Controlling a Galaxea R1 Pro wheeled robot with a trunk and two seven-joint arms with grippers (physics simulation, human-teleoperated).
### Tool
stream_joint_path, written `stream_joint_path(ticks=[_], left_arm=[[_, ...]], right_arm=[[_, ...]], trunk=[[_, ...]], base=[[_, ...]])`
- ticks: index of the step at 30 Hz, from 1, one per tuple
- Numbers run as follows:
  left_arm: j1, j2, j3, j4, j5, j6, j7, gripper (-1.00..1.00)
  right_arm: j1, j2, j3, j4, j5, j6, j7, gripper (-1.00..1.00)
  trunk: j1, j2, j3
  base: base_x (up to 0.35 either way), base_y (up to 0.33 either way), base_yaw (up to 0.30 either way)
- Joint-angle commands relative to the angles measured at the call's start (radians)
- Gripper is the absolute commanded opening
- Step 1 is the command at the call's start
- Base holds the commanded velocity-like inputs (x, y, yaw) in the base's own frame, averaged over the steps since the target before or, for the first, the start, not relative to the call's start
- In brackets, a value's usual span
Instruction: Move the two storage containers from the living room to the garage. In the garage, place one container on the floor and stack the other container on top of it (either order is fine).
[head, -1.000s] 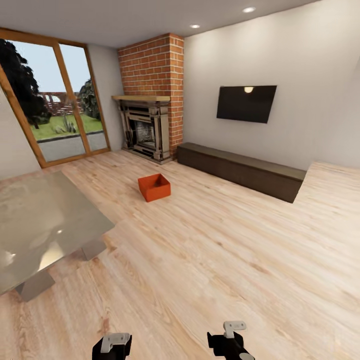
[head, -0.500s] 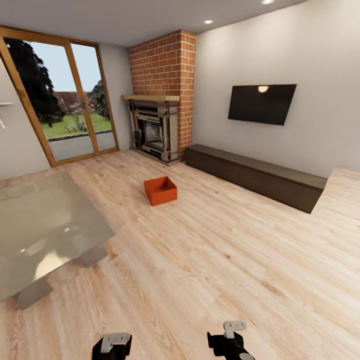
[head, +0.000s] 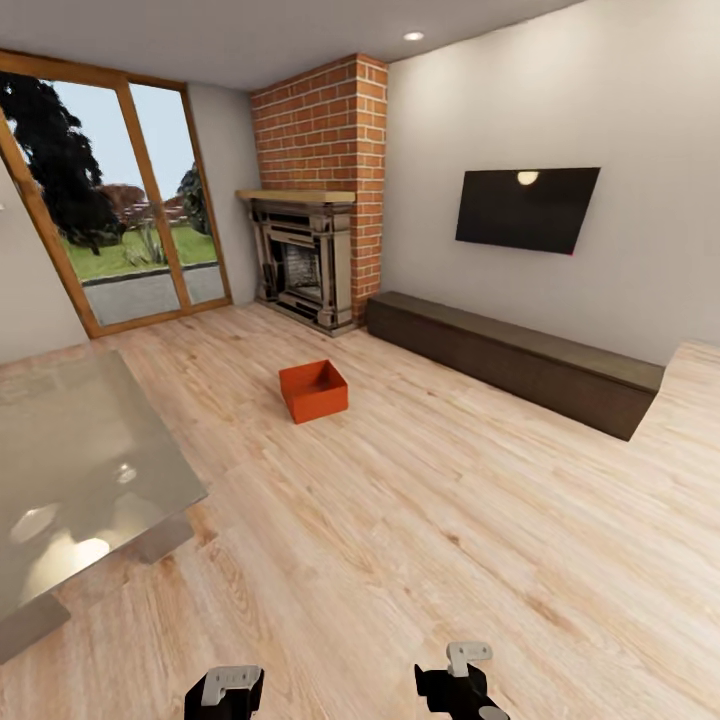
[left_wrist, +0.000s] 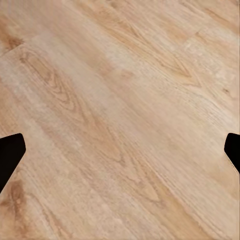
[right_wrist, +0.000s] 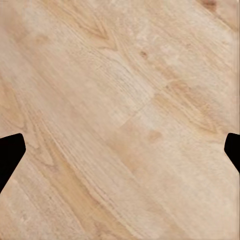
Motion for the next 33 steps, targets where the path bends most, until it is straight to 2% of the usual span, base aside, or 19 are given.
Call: stream_joint_path(ticks=[1,13,33], left_arm=[[-0.001,0.0,0.003,0.001,0.001,-0.003,-0.002,1.0],[-0.001,0.0,0.003,0.001,0.001,-0.003,-0.002,1.0],[-0.001,0.0,0.003,0.001,0.001,-0.003,-0.002,1.0]], right_arm=[[-0.001,0.0,0.002,0.001,0.001,-0.003,-0.002,1.0],[-0.001,0.0,0.002,0.0,0.001,-0.003,-0.001,1.0],[-0.001,0.0,0.002,0.001,0.001,-0.003,-0.002,1.0]], trunk=[[0.001,0.0,-0.001],[0.001,0.0,-0.001],[0.001,0.0,-0.001]], base=[[0.346,-0.13,-0.019],[0.346,-0.13,-0.101],[0.346,-0.13,-0.009]])
